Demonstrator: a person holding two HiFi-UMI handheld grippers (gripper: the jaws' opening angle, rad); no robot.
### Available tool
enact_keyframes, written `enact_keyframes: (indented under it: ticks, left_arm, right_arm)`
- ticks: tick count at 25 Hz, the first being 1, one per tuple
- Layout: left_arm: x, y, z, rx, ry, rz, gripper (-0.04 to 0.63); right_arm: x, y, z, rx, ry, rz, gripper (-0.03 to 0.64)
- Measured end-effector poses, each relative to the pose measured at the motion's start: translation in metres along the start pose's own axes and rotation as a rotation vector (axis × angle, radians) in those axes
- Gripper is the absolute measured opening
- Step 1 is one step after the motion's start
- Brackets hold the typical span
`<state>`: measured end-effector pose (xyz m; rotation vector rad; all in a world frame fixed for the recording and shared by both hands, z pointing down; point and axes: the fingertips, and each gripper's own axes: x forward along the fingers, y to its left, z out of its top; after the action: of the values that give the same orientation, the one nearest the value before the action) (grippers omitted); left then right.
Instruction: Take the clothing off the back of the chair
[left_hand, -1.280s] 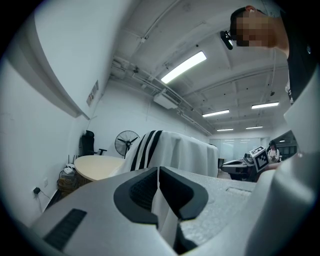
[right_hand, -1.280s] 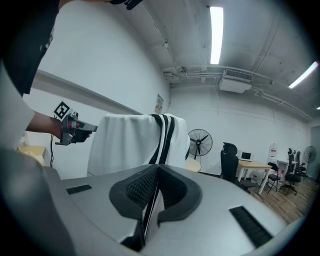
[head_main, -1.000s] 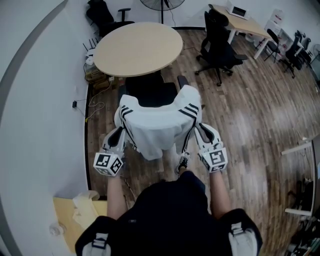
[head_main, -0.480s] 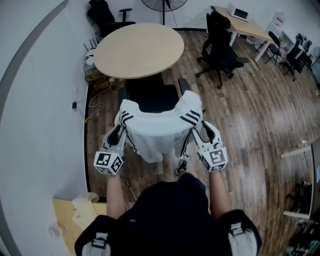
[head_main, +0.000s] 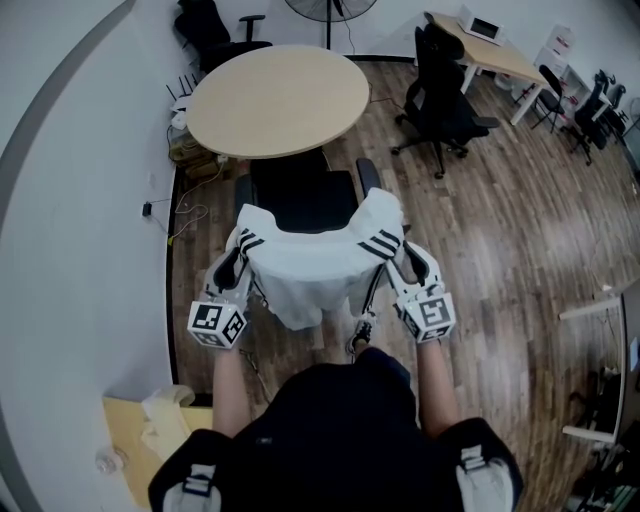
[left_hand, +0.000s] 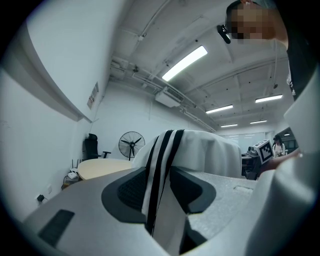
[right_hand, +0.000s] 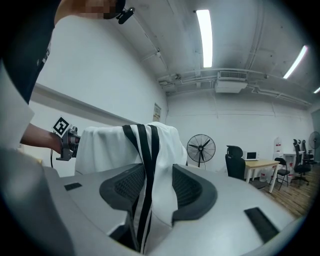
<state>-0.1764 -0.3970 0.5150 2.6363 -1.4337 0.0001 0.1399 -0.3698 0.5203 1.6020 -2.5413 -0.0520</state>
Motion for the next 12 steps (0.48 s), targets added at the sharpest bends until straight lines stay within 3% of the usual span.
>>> enact_keyframes:
  ticks: [6,12]
  left_arm:
    - [0.0023,-0.0006,0.0024,-0.006,-0.006,-0.004,0.138]
    - [0.0024,-0.0030,0.0060,0.005,-0.019,-0.012,0.105]
  right_arm:
    - [0.0060,0.0060,0.0027,-0.003,-0.013,0.047,0.065]
    - [0.0074,0.0075,0.0034,-0.009,-0.003,0.064,0.020]
